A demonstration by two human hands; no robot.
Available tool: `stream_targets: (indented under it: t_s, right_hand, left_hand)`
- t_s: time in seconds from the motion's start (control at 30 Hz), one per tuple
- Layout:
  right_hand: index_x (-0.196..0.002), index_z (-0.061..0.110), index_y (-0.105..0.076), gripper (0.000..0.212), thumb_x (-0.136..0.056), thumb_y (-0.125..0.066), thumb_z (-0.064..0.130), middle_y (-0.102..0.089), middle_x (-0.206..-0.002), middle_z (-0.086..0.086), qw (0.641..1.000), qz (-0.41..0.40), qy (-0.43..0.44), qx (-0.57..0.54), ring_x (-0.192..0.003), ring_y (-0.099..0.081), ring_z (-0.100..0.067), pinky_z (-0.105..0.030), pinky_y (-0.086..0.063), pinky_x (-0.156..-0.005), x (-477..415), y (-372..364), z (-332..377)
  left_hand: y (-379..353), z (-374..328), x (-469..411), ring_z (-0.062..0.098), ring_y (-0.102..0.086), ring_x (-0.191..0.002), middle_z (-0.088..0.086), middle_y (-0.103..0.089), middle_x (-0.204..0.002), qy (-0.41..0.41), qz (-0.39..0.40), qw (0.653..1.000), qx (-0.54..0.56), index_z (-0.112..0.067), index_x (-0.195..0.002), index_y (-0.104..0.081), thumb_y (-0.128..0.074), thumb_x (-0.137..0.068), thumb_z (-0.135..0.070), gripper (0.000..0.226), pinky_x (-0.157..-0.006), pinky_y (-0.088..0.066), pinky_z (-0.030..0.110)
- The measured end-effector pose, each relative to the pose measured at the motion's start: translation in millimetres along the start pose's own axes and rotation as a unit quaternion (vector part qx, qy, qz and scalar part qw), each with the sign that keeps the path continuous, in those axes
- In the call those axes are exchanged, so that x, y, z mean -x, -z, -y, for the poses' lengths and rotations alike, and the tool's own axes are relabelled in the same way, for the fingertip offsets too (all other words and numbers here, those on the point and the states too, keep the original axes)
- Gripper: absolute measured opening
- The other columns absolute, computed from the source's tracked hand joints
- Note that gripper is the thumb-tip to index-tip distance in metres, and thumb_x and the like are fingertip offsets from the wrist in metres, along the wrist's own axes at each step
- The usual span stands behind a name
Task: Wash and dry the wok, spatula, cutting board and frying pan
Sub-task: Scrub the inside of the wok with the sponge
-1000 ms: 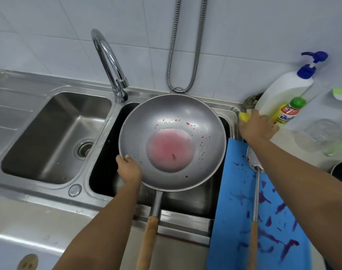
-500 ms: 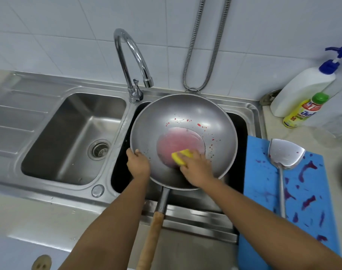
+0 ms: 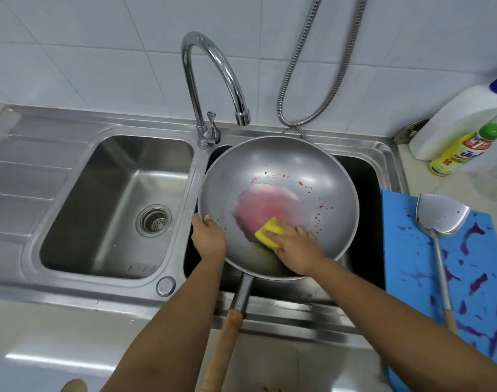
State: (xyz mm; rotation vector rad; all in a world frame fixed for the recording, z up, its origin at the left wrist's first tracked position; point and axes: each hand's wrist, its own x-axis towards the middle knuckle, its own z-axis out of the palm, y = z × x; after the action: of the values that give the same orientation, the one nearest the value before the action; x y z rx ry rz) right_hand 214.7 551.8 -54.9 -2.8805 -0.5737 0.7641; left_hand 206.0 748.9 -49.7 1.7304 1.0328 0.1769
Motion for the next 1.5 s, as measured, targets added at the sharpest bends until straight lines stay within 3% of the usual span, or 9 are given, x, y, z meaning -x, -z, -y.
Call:
stream_targets:
  t_s: [0.23,0.33,0.5,0.67,0.8,1.03,1.13,1.3,1.5]
  right_hand:
    - [-0.148,0.047,-0.023,0.059,-0.096,-0.044,0.031,-0.004,-0.162,-0.006,0.984,-0.043,-0.168,0.031,-0.135,-0.024,-0.037,-0.046,-0.025,-0.107,-6,9,-15]
    - [-0.149,0.046,-0.022,0.058,-0.096,-0.045,0.039,-0.008,-0.16,-0.006,0.993,0.011,-0.116,-0.034,-0.131,-0.027,-0.038,-0.045,-0.029,-0.107,1,1,20]
    - [-0.15,0.052,-0.014,0.058,-0.099,-0.042,0.045,-0.001,-0.163,0.004,0.996,0.04,-0.038,-0.068,-0.139,-0.018,-0.036,-0.046,-0.024,-0.112,-7,-6,38]
    - [-0.15,0.05,-0.017,0.058,-0.099,-0.041,0.037,-0.001,-0.163,-0.003,0.99,-0.027,-0.125,0.058,-0.141,-0.017,-0.04,-0.053,-0.017,-0.114,-23,9,-21]
    - [-0.151,0.044,-0.019,0.06,-0.098,-0.044,0.035,0.0,-0.163,-0.006,0.982,-0.014,-0.189,-0.001,-0.136,-0.024,-0.04,-0.05,-0.026,-0.111,-17,0,-14]
    - [-0.145,0.057,-0.026,0.054,-0.096,-0.045,0.047,-0.016,-0.161,0.009,0.994,0.032,-0.052,-0.089,-0.136,-0.028,-0.032,-0.043,-0.026,-0.114,14,-15,24]
    - [-0.14,0.062,-0.028,0.052,-0.096,-0.043,0.041,-0.01,-0.161,0.012,0.995,0.014,-0.095,-0.014,-0.135,-0.026,-0.033,-0.044,-0.023,-0.111,14,0,-15]
    - [-0.148,0.046,-0.026,0.058,-0.096,-0.041,0.028,-0.002,-0.164,-0.004,0.975,-0.031,-0.205,0.078,-0.138,-0.021,-0.036,-0.047,-0.021,-0.11,18,14,-32]
    - [-0.147,0.051,-0.025,0.053,-0.097,-0.041,0.049,-0.021,-0.16,0.004,0.994,0.036,-0.068,-0.074,-0.132,-0.033,-0.032,-0.04,-0.029,-0.109,24,-8,49]
  left_hand:
    - [-4,16,-12,0.019,-0.056,-0.109,-0.002,-0.057,-0.12,0.002,0.017,0.997,0.08,-0.014,-0.135,-0.049,-0.039,-0.104,-0.024,0.034,-0.093,-0.044,0.031]
    - [-5,21,-14,0.02,-0.055,-0.116,0.0,-0.057,-0.129,0.009,0.018,0.996,0.09,-0.016,-0.14,-0.046,-0.04,-0.103,-0.027,0.039,-0.102,-0.045,0.038]
    - [-6,17,-14,0.024,-0.049,-0.126,0.008,-0.054,-0.136,-0.03,-0.008,0.997,0.076,-0.01,-0.14,-0.047,-0.043,-0.103,-0.02,0.039,-0.102,-0.035,0.024]
    - [-3,13,-12,0.026,-0.05,-0.127,0.01,-0.053,-0.138,-0.008,-0.003,0.997,0.071,-0.012,-0.143,-0.044,-0.042,-0.103,-0.024,0.042,-0.108,-0.036,0.03]
    - [-2,6,-8,0.027,-0.059,-0.112,0.009,-0.061,-0.124,-0.029,-0.003,0.999,0.045,-0.014,-0.135,-0.049,-0.04,-0.103,-0.027,0.036,-0.095,-0.047,0.033]
    - [-2,4,-12,0.032,-0.054,-0.119,0.014,-0.058,-0.129,-0.049,-0.01,0.999,0.017,-0.009,-0.136,-0.048,-0.04,-0.104,-0.024,0.036,-0.098,-0.041,0.031]
    - [-2,5,-12,0.031,-0.052,-0.123,0.015,-0.056,-0.133,-0.035,-0.002,0.999,0.025,-0.009,-0.139,-0.046,-0.04,-0.104,-0.023,0.038,-0.101,-0.039,0.032]
    - [-4,6,-13,0.03,-0.054,-0.119,0.014,-0.057,-0.13,-0.021,0.009,0.999,0.039,-0.01,-0.138,-0.046,-0.04,-0.104,-0.022,0.037,-0.091,-0.036,0.025]
    - [-6,7,-17,0.033,-0.05,-0.125,0.018,-0.053,-0.136,-0.038,0.003,0.999,0.018,-0.006,-0.14,-0.044,-0.04,-0.104,-0.02,0.039,-0.098,-0.036,0.028]
